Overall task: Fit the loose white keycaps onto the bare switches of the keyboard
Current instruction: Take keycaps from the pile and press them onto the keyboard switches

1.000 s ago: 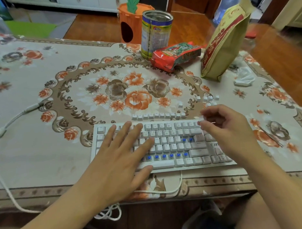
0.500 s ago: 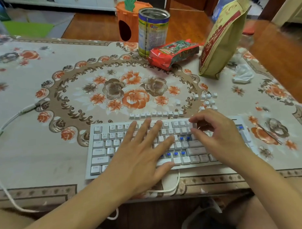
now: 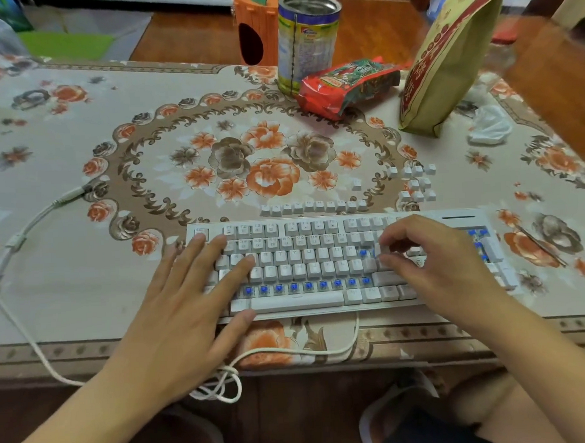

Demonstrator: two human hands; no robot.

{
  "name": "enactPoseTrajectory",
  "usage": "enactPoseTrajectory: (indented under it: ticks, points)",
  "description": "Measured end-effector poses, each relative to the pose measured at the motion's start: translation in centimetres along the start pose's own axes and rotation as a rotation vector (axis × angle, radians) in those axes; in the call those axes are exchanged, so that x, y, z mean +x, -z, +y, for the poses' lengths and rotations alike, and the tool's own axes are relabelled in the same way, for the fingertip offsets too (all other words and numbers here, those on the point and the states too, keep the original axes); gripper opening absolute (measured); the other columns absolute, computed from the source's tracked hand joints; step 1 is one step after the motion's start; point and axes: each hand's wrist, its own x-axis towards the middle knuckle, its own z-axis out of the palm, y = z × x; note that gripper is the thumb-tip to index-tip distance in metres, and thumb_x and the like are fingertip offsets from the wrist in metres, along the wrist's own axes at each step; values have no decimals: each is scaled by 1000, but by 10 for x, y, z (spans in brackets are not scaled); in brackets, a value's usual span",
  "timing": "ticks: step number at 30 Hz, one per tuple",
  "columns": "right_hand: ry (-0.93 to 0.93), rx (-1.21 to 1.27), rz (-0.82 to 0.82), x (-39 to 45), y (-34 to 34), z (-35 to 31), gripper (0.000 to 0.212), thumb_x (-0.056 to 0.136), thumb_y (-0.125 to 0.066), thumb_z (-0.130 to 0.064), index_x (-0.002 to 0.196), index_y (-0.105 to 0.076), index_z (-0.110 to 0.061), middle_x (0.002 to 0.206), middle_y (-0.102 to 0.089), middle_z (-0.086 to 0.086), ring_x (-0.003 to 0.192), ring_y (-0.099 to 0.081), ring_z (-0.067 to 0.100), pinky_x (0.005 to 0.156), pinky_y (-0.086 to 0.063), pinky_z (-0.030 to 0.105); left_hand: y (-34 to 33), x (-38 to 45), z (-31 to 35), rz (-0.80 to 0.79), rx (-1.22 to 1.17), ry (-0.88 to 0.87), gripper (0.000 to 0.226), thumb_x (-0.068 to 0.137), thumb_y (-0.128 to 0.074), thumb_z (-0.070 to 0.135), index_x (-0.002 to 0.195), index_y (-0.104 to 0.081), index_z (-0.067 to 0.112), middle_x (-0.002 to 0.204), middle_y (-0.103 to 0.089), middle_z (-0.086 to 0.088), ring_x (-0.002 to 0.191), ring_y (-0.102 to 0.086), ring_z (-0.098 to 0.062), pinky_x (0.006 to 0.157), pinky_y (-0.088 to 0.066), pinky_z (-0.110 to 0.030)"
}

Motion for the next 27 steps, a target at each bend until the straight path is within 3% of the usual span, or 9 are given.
enactPoseTrajectory:
  ticks: [5,13,19,23,27]
  points:
    - [99,-133,-25,4,-13,2,17,83,-76,-7,87,-66,-20,87,-65,-10,83,-60,11,74,-53,33,-2,11,14,16,6,-43,69,103,-27,62,157,-39,22,167,-28,-11,157,-16,-30,124,-15,-55]
    - [193,-219,-11,6,-21,1,11,81,-75,0,88,-72,-8,95,-69,0,88,-63,18,78,-54,31,0,23,24,-5,55,-65,70,101,-29,65,159,-36,27,167,-27,-11,156,-18,-32,123,-22,-58]
    - [185,-279,-18,5,-22,-2,9,82,-74,-2,91,-74,-3,94,-68,4,83,-63,22,68,-57,37,0,22,25,-18,63,-66,72,101,-25,67,161,-32,28,168,-27,-11,157,-18,-32,123,-22,-59]
    - [171,-287,-15,3,-19,-2,11,84,-70,-4,93,-76,-7,94,-66,1,88,-59,20,74,-53,30,0,19,23,-15,58,-58,71,101,-24,67,161,-30,30,169,-25,-11,158,-14,-31,124,-20,-58]
    - [123,-275,8,0,-21,-1,23,77,-69,8,92,-79,-8,91,-65,2,87,-58,22,73,-48,29,-2,17,20,-5,47,-51,70,101,-26,66,160,-34,29,168,-25,-10,157,-15,-31,124,-19,-57]
